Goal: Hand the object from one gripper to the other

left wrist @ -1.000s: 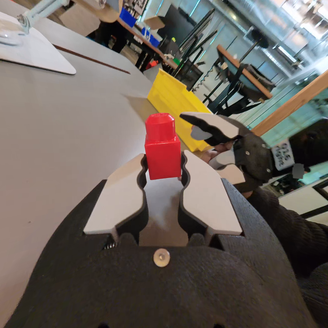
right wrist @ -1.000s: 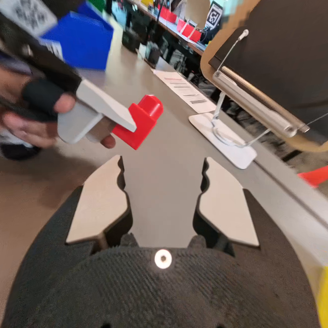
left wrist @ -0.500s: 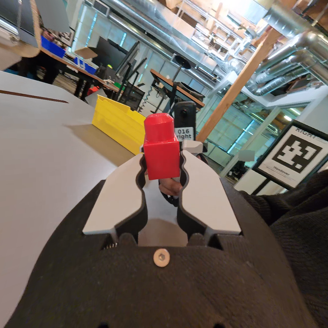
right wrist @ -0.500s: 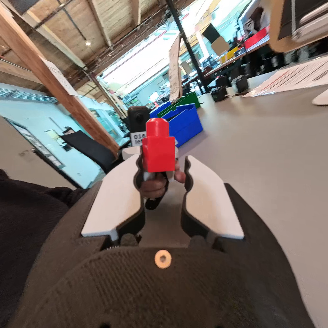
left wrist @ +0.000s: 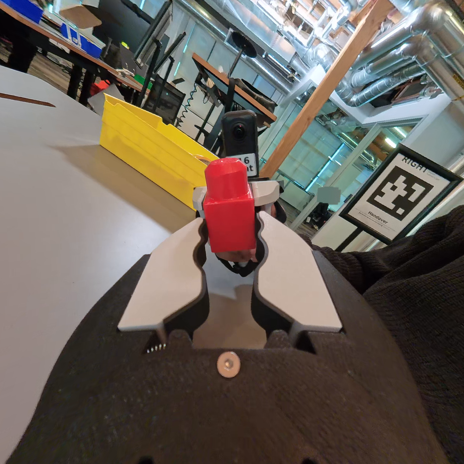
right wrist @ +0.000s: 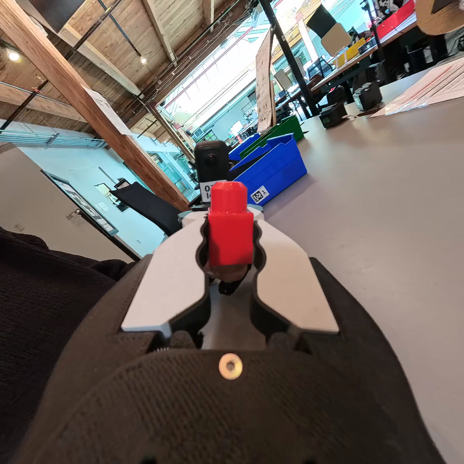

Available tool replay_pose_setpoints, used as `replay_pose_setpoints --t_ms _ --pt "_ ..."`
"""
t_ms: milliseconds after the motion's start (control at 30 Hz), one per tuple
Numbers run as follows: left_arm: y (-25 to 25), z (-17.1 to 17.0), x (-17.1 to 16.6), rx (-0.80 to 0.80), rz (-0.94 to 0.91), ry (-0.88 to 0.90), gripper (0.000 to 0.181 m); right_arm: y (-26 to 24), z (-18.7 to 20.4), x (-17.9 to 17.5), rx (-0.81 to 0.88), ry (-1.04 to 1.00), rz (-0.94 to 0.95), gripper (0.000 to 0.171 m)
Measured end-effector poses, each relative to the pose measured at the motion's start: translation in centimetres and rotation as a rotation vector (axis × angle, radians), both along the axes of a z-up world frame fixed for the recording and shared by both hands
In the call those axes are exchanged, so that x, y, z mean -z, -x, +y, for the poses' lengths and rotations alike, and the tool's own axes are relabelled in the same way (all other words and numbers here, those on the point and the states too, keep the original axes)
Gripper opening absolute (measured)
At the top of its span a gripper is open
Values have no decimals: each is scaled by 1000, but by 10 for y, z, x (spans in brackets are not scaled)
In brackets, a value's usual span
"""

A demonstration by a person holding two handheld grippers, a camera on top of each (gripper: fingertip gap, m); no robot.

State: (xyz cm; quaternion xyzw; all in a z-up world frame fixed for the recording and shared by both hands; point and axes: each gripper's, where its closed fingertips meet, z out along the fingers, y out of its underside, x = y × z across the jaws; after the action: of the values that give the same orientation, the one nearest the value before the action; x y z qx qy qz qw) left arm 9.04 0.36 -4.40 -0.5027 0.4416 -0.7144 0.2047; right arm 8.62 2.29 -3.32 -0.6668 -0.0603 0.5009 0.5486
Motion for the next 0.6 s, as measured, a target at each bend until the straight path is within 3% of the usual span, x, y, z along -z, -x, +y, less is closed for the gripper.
replay_pose_setpoints --t_ms 200,300,500,600 --pt "-8 17 10 -158 41 -87 67 -15 4 0 93 -5 -47 34" --pt "-8 23 11 -193 50 -80 70 -29 8 5 188 -2 -138 34" --pt "-2 49 11 -268 54 75 39 -51 14 22 388 -4 -494 34" --pt "0 52 11 -256 58 125 32 -51 17 34 445 -10 -736 34"
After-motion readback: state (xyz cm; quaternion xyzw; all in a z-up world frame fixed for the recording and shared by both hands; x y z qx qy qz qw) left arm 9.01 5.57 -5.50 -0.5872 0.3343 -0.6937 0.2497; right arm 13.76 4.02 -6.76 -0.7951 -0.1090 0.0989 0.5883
